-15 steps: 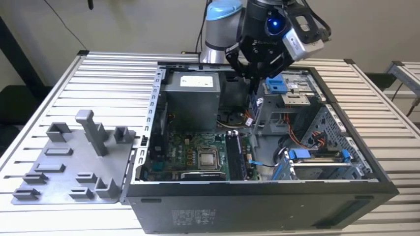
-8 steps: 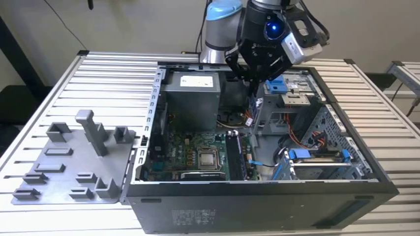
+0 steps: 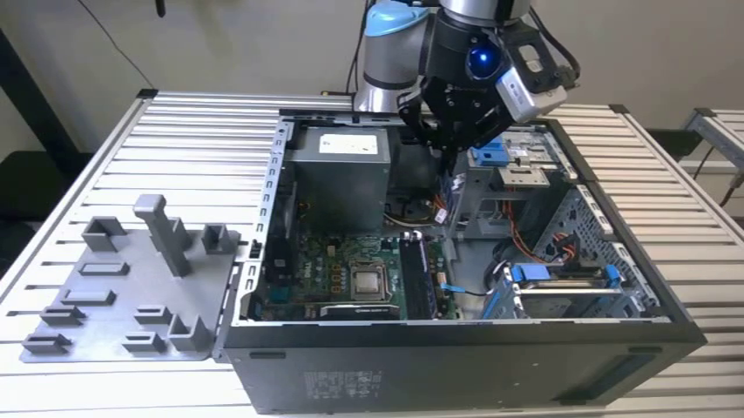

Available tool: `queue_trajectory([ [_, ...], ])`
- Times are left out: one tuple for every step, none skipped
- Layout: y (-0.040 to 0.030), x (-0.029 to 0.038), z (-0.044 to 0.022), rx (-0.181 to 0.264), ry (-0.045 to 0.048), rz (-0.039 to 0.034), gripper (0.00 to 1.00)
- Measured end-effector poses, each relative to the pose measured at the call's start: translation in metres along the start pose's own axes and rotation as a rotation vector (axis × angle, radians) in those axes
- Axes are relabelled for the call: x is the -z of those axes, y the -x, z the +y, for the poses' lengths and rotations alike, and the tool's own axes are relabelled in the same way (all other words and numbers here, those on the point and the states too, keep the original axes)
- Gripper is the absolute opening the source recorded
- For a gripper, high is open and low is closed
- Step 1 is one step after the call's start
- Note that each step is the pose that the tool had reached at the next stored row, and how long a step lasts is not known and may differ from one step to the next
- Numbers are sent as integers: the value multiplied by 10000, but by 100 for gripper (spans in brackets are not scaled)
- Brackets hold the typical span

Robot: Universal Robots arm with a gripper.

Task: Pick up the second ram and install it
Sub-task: 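Insert the second ram into the second slot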

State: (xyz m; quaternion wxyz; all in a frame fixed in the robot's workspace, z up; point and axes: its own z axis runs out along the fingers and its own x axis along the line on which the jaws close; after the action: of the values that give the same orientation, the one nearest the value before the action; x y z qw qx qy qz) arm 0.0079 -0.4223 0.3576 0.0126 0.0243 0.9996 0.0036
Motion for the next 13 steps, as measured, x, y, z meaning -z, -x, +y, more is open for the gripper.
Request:
queue_trajectory([
  [0, -9, 0, 0, 0, 0, 14],
  [0, -18, 0, 0, 0, 0, 14],
  [0, -28, 0, 0, 0, 0, 14],
  [0, -38, 0, 0, 0, 0, 14],
  [0, -47, 0, 0, 0, 0, 14],
  [0, -57, -1, 0, -1, 0, 14],
  [0, -66, 0, -1, 0, 0, 14],
  [1, -77, -1, -1, -1, 0, 14],
  [0, -88, -1, 0, 0, 2, 14],
  [1, -99, 0, 0, 1, 3, 14],
  [1, -108, -1, 0, 0, 6, 14],
  [1, -117, -1, 0, 0, 9, 14],
  [1, -126, -1, 0, 0, 11, 14],
])
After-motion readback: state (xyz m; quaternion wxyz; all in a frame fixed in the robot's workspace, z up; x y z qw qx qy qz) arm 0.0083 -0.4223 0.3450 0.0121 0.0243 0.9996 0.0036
